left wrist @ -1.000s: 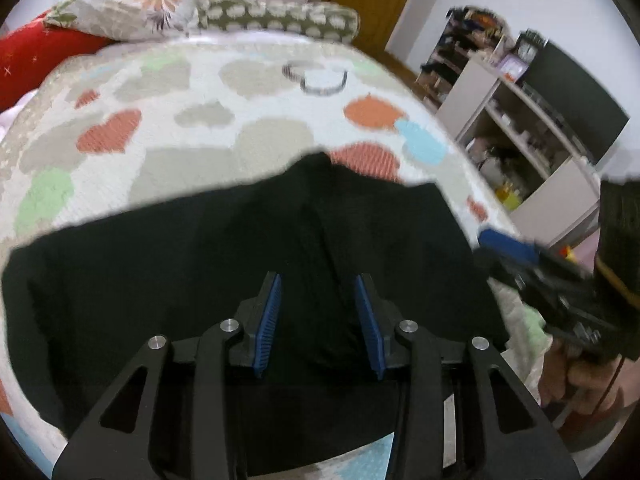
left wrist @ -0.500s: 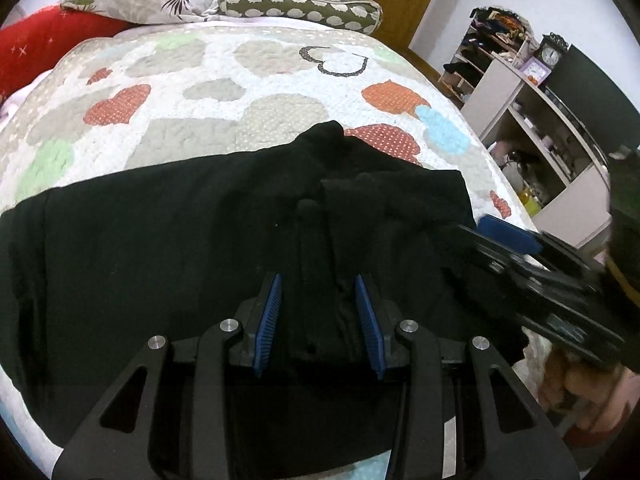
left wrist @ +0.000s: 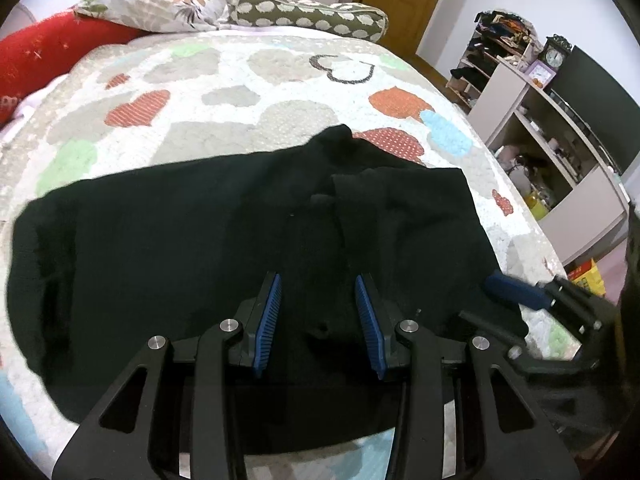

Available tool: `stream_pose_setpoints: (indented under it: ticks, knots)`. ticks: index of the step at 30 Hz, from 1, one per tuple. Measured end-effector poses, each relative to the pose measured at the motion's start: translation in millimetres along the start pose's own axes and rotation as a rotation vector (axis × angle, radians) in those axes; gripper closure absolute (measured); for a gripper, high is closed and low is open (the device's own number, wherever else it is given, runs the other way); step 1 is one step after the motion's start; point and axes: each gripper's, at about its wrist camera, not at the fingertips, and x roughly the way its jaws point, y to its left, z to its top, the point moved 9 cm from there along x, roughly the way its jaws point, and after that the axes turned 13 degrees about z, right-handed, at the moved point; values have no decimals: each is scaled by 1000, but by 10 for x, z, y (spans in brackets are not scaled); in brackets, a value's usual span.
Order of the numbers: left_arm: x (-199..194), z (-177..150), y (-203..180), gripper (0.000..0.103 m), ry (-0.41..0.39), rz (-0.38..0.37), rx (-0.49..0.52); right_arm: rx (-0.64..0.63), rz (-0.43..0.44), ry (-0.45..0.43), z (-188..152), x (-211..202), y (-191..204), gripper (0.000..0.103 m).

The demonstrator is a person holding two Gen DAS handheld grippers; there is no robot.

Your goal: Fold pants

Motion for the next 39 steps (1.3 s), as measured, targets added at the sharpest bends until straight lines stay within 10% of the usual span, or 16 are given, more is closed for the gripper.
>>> stream_pose_setpoints:
  ticks: [18, 39]
  knots:
    - [-227, -99, 477, 65, -15, 83, -63, -24, -4, -2, 522, 636, 165, 48]
    - [-583, -359, 1059, 65, -29, 128, -218, -83, 92, -16, 603, 367, 637, 46]
